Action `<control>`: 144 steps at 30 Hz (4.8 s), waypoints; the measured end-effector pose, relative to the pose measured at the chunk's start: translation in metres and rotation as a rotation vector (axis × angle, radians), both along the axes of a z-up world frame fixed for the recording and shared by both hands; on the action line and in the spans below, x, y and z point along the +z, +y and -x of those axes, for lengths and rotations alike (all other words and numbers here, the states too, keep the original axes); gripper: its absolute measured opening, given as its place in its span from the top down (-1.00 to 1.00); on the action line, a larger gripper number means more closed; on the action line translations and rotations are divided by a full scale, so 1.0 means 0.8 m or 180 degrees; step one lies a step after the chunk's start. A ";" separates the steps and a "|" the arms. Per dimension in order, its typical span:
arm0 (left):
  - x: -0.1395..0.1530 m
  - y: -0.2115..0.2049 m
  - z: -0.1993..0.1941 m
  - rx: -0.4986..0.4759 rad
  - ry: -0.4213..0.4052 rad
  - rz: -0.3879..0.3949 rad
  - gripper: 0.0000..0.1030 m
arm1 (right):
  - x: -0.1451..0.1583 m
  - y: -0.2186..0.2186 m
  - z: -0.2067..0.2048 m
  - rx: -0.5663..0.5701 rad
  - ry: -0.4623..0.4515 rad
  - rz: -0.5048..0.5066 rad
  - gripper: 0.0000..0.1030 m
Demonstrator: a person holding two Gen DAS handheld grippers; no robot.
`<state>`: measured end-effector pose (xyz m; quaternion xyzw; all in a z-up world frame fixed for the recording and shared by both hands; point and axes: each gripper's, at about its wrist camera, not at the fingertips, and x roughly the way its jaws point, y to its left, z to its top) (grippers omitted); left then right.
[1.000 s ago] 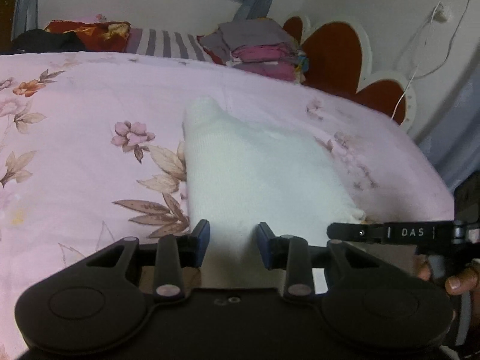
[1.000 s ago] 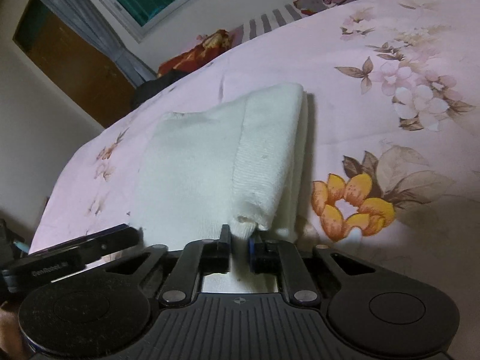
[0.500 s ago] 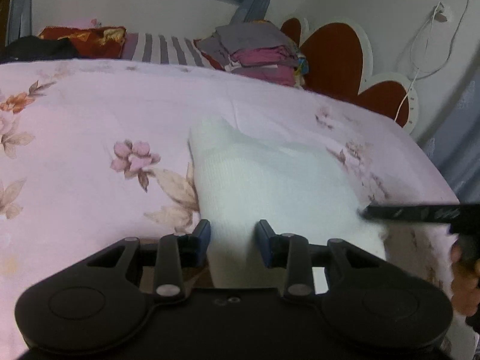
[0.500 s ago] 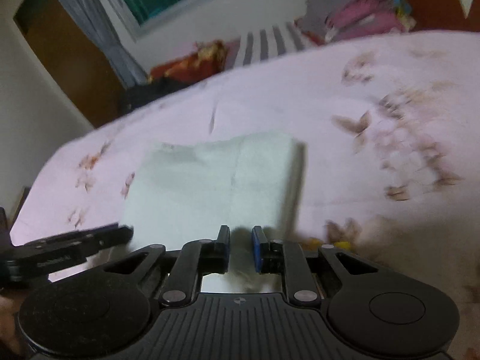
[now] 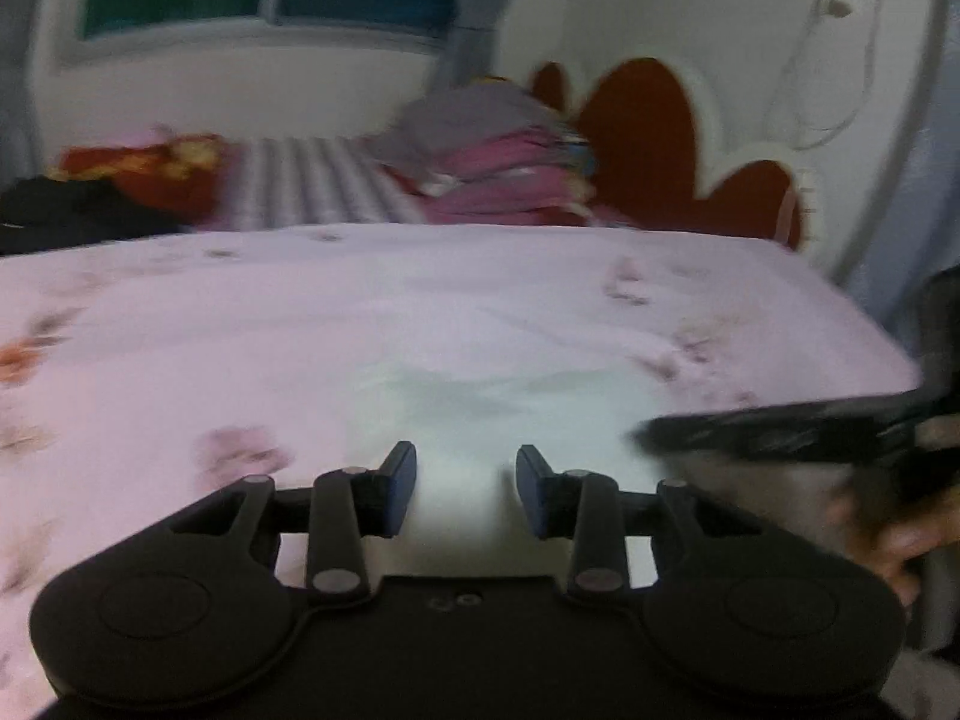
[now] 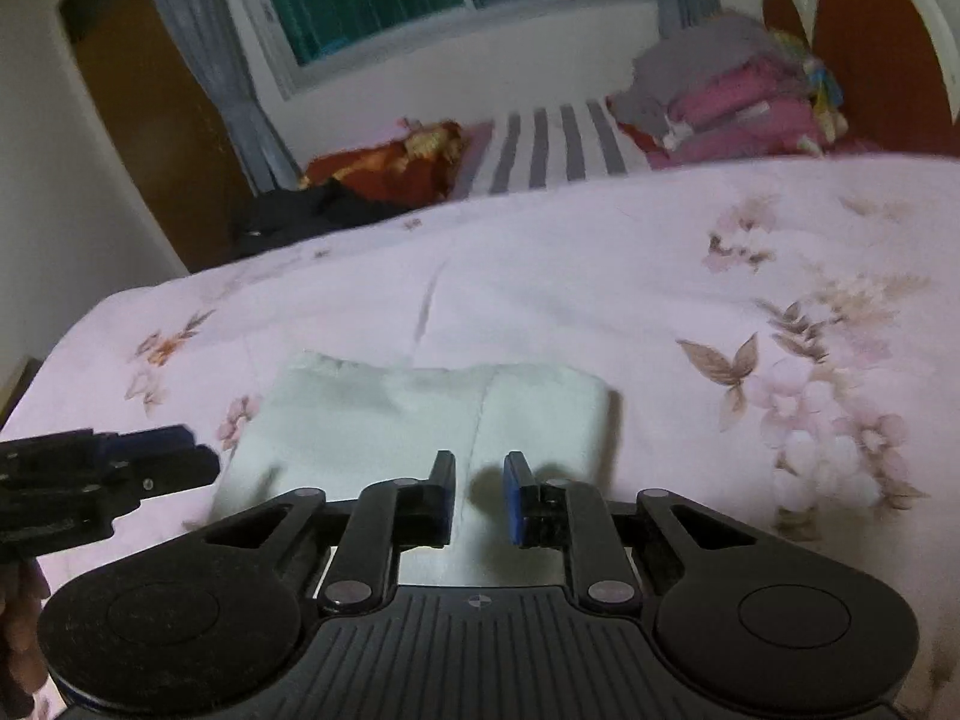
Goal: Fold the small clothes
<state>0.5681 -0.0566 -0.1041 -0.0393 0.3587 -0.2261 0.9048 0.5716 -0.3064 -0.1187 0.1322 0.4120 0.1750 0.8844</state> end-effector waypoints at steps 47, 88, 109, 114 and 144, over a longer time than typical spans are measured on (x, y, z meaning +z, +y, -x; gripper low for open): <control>-0.065 0.010 0.129 -0.0081 0.0475 0.0355 0.38 | -0.018 0.021 0.127 0.0533 -0.0249 0.0888 0.89; -0.037 0.019 0.043 0.0328 0.0620 0.0422 0.45 | 0.019 -0.018 0.059 -0.0216 0.0569 -0.0457 0.45; -0.053 0.342 0.091 0.0840 0.0789 0.0572 -0.05 | -0.018 0.292 0.086 0.0096 0.0669 -0.0355 0.45; -0.035 0.370 0.102 0.0811 0.0494 0.0776 0.14 | -0.007 0.275 0.094 0.0022 0.0510 -0.0383 0.37; -0.034 0.273 0.124 0.0175 0.0253 0.0082 0.51 | -0.013 0.349 0.132 0.0419 -0.0163 0.0850 0.49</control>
